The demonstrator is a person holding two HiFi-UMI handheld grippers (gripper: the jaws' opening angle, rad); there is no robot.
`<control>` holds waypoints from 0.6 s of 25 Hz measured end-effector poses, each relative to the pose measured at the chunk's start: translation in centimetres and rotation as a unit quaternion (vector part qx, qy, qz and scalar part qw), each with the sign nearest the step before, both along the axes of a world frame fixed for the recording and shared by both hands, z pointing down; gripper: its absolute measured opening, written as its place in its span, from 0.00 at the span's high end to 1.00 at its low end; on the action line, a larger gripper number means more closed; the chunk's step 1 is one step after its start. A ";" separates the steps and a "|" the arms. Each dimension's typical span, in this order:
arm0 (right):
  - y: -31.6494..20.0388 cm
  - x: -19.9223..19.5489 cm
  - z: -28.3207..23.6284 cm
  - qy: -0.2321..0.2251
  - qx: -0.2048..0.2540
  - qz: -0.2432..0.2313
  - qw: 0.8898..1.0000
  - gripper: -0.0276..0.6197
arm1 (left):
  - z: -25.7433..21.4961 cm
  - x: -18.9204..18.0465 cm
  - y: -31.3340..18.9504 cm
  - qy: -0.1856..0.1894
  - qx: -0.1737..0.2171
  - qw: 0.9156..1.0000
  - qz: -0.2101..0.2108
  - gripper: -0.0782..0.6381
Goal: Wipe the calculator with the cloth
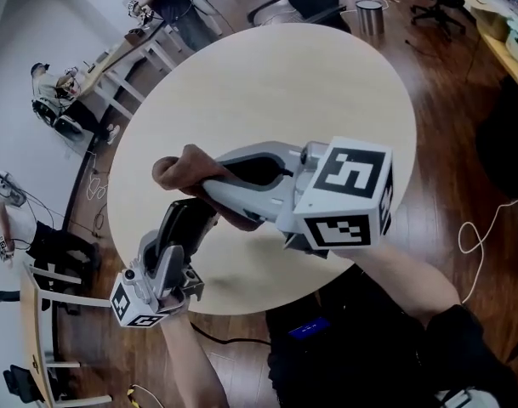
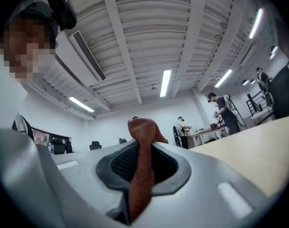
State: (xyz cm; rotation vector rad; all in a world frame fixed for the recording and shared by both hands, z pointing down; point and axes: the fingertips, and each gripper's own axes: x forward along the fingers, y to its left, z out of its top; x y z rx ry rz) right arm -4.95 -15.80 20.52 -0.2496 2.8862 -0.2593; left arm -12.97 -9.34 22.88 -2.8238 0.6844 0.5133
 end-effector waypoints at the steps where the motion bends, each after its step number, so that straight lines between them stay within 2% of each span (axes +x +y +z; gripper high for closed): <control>1: -0.9 0.2 1.1 0.008 -0.014 0.009 1.000 0.88 | -0.3 -0.3 0.2 0.008 0.004 1.000 0.002 0.81; 5: -3.9 0.2 5.6 0.045 -0.074 0.057 0.995 0.88 | -0.8 -2.5 1.3 0.025 0.004 1.000 0.004 0.81; 7: -4.1 0.4 5.5 0.036 -0.086 0.068 0.993 0.88 | -0.5 -3.3 1.5 0.027 0.001 1.000 0.001 0.81; 9: -3.1 0.8 2.9 0.003 -0.067 0.052 0.996 0.88 | 0.0 -3.0 1.0 0.021 -0.004 1.000 -0.004 0.81; 12: 0.6 0.6 -2.4 -0.046 -0.006 -0.013 0.999 0.88 | 0.5 -1.3 -0.1 0.012 -0.010 1.000 -0.003 0.81; 15: 3.5 -0.7 -3.8 -0.046 0.040 -0.049 0.997 0.88 | 0.4 -0.3 -0.2 0.023 -0.014 1.000 0.007 0.81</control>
